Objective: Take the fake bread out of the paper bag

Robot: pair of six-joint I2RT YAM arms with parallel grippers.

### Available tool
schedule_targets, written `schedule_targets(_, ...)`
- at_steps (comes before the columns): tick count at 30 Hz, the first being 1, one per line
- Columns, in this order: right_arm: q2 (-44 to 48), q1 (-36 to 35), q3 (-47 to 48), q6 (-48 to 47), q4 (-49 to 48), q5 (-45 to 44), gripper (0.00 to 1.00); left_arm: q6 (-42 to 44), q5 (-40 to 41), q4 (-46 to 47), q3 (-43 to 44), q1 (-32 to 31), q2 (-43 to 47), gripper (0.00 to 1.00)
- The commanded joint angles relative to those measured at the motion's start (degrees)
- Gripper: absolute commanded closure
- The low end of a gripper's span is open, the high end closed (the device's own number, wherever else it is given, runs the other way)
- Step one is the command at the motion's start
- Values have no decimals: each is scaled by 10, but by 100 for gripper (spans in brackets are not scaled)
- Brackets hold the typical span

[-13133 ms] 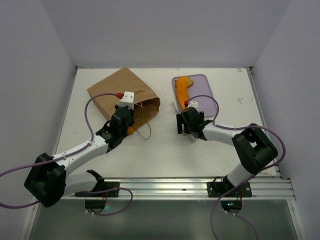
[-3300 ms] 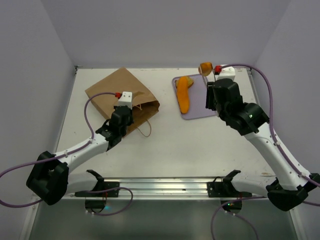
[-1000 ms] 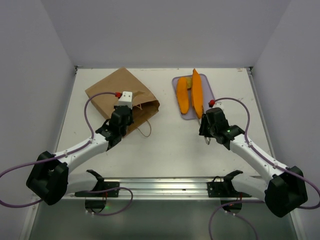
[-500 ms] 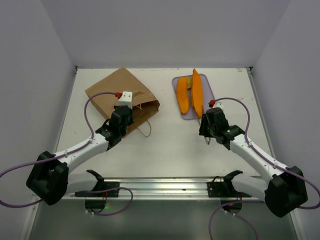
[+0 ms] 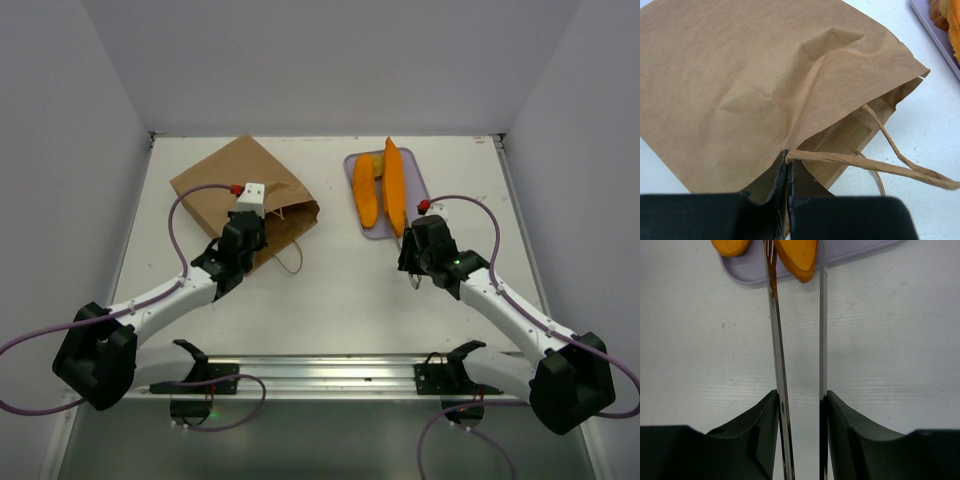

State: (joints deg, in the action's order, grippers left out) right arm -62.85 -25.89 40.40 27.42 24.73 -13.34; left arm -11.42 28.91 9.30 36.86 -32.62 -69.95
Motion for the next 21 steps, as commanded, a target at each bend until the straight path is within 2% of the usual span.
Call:
schedule_targets(1, 3, -4, 12, 5, -20, 2, 62, -11, 5, -4, 19, 6, 10, 100)
schedule_targets(21, -10, -4, 9, 11, -32, 10, 49, -10, 8, -5, 17, 6, 10, 100)
